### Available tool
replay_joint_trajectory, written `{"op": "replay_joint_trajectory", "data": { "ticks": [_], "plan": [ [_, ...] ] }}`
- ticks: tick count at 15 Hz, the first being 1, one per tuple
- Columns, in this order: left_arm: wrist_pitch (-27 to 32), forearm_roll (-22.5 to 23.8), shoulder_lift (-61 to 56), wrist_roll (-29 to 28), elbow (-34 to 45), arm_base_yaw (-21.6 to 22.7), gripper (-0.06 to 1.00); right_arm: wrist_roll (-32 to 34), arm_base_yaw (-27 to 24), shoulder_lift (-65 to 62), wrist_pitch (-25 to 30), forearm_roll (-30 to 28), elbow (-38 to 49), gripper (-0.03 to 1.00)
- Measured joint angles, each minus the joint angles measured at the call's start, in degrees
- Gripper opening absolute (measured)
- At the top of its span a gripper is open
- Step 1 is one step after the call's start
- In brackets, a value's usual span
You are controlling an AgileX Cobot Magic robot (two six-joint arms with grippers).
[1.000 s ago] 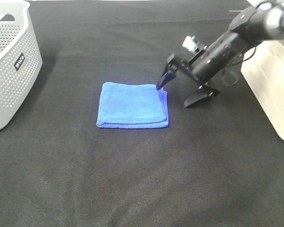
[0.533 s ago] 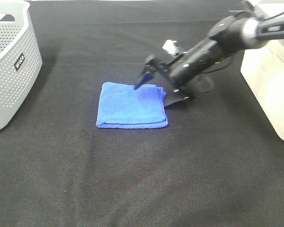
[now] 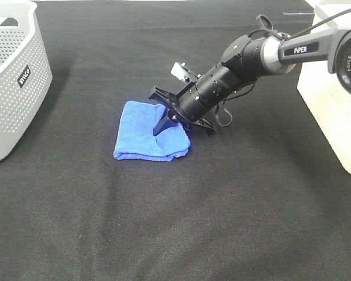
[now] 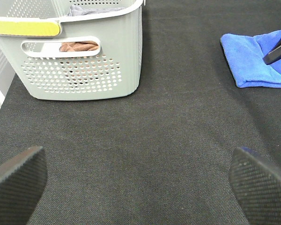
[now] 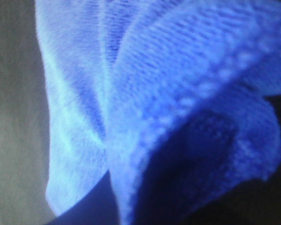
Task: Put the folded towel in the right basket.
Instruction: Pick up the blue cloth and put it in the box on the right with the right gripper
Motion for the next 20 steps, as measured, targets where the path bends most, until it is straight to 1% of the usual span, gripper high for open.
{"op": "replay_joint_trajectory", "data": {
  "ticks": [1,4,7,8,9,10,12,14,16,19,20],
  "plan": [
    [0.0,0.0,0.0,0.0,0.0,0.0,0.99,-0.2,-0.1,-1.0,2.9,-0.5,-1.5,0.16],
    [0.0,0.0,0.0,0.0,0.0,0.0,0.99,-0.2,-2.6,-5.5,12.4,-0.9,-11.9,0.16],
    [0.0,0.0,0.0,0.0,0.0,0.0,0.99,1.2,-8.0,-10.5,20.2,-1.1,-22.2,0.16],
    [0.0,0.0,0.0,0.0,0.0,0.0,0.99,2.1,-10.3,-11.6,21.3,-1.3,-25.0,0.16],
    [0.0,0.0,0.0,0.0,0.0,0.0,0.99,2.1,-10.3,-11.6,21.3,-1.3,-25.0,0.16],
    [0.0,0.0,0.0,0.0,0.0,0.0,0.99,3.6,-15.0,-14.0,21.5,-1.8,-28.1,0.16],
    [0.0,0.0,0.0,0.0,0.0,0.0,0.99,4.4,-22.7,-18.6,21.6,-3.4,-28.9,0.16],
    [0.0,0.0,0.0,0.0,0.0,0.0,0.99,4.9,-30.0,-23.1,21.7,-8.7,-29.0,0.16],
    [0.0,0.0,0.0,0.0,0.0,0.0,0.99,5.0,-36.8,-24.9,21.7,-15.6,-29.2,0.16],
    [0.0,0.0,0.0,0.0,0.0,0.0,0.99,5.8,-44.7,-22.9,21.9,-24.2,-28.8,0.16],
    [0.0,0.0,0.0,0.0,0.0,0.0,0.99,5.8,-45.7,-22.3,21.9,-25.7,-28.0,0.16]
  ]
}}
